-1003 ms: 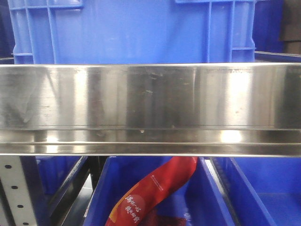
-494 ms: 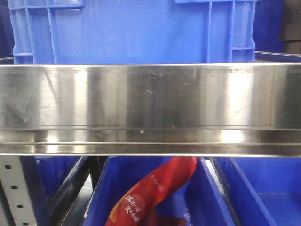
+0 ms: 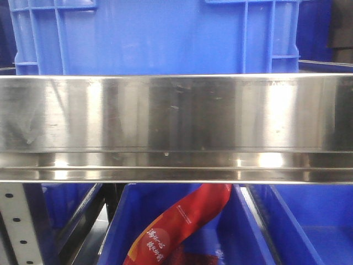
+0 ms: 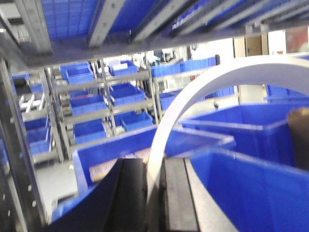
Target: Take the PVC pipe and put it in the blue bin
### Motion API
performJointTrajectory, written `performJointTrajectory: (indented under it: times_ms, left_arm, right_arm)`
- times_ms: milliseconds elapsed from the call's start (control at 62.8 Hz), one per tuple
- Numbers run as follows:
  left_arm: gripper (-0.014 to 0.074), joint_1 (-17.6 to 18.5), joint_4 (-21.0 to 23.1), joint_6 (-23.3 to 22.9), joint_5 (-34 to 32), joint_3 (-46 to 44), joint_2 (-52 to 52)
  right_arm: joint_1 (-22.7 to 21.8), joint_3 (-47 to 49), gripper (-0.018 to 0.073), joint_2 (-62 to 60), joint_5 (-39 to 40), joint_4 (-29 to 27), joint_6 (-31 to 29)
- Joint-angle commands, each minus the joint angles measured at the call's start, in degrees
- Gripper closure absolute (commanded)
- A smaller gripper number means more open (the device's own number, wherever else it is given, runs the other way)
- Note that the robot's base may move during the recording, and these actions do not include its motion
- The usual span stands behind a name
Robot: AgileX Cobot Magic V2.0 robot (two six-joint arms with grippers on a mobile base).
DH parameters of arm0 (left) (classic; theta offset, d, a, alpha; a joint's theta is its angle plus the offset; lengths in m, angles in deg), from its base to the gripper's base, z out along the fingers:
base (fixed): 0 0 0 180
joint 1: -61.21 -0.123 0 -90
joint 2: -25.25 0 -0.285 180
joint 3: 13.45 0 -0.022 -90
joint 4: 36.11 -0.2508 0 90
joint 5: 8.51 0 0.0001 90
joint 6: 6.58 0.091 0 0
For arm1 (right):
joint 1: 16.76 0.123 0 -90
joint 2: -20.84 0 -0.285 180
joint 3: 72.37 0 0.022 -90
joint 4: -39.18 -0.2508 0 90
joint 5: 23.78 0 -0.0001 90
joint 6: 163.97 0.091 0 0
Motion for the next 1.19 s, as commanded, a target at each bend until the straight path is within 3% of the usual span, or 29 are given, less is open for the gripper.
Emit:
performJointTrajectory:
  times_ms: [0, 111, 303, 446, 685, 780, 955, 1035, 1178]
  left_arm:
    - [0.0707, -0.1, 0.2, 0.0, -1.9, -2.2, -0.6]
    - [0.0695, -0.1, 0.2, 0.0, -0.6, -2.9, -1.3]
    - [0.0521, -1.1, 0.2, 0.0, 0.2, -3.0, -1.3]
    - [0.0465, -1.5, 0.2, 0.0, 1.2, -3.0, -1.3]
    - [0.0466, -1.5, 0.2, 0.0, 1.2, -3.0, -1.3]
    - [0.0466, -1.5, 0.2, 0.0, 1.3, -3.0, -1.3]
    - [0.0466, -1.5, 0.2, 0.0, 1.5, -3.0, -1.3]
    - [0.0466, -1.5, 0.2, 0.0, 1.5, -3.0, -1.3]
    - [0.0466, -1.5, -0.1, 0.0, 1.5, -3.0, -1.0]
  right_arm:
    - [0.0, 0.5, 0.0727, 0.2, 0.7, -0.5, -0.7]
    - [0.0, 0.5, 0.0727, 0.2, 2.5, -0.5, -1.1]
    - [0.0, 0.5, 0.0727, 0.3, 3.4, -0.5, -1.1]
    - [0.0, 0.5, 0.0721, 1.1, 3.3, -0.5, -1.1]
    - [0.0, 0.5, 0.0468, 1.8, 2.4, -1.2, -1.1]
    - [0.0, 0.7, 0.0426, 1.9, 2.3, -3.7, -1.1]
    - [0.0, 2.8, 0.0428, 1.9, 0.3, -3.6, -1.2]
    - [0.0, 3.9, 0.0433, 1.9, -1.8, -3.5, -4.4]
    - [0.0, 3.9, 0.054, 0.6, -2.1, -3.0, -7.6]
